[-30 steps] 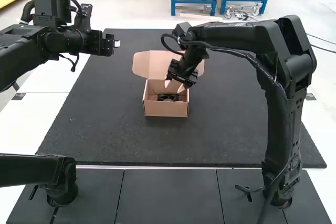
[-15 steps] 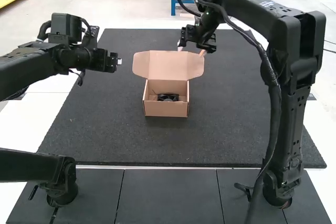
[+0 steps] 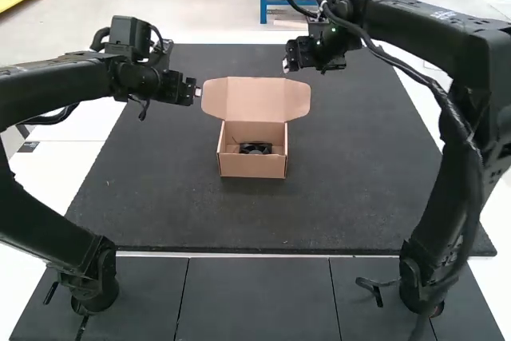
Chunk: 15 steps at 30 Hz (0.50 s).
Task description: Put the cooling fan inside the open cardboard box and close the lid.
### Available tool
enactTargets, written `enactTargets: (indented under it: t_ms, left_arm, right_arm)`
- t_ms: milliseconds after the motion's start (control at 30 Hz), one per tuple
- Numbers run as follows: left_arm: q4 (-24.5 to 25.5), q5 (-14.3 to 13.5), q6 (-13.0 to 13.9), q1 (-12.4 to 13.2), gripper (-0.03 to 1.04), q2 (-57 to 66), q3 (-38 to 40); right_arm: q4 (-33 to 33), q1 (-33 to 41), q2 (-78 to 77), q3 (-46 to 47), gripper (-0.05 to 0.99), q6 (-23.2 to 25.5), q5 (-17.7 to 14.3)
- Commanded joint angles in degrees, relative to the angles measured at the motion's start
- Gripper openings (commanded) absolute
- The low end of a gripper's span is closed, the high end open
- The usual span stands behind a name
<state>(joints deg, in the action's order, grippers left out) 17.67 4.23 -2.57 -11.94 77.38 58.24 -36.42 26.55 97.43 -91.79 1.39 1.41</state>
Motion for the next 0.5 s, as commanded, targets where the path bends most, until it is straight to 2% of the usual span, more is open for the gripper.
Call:
enactTargets:
  t_ms: [0, 133, 233, 400, 467]
  left_arm:
    - [-0.4, -1.6, 0.5, -1.1, 0.97, 1.5, 3.0]
    - [-0.1, -3.4, 0.5, -1.2, 0.97, 3.8, 4.4]
    - [0.3, -4.9, 0.2, -0.3, 0.97, 5.6, 4.8]
    - [0.0, -8.5, 0.0, 3.9, 0.97, 6.6, 4.6]
    - [-0.8, -10.1, 0.0, 5.4, 0.97, 6.8, 4.4]
  right_arm:
    - [0.9, -1.3, -1.8, 2.5, 0.86, -1.7, -0.2]
    - [3.6, -3.7, -2.2, 5.2, 0.86, -1.6, 2.3]
    - [4.3, -4.7, -2.2, 5.8, 0.86, -1.5, 4.0]
    - [6.8, -5.2, -2.2, 7.0, 0.86, -0.7, 4.3]
    - [7.4, -5.3, -2.2, 7.4, 0.86, -0.5, 5.4]
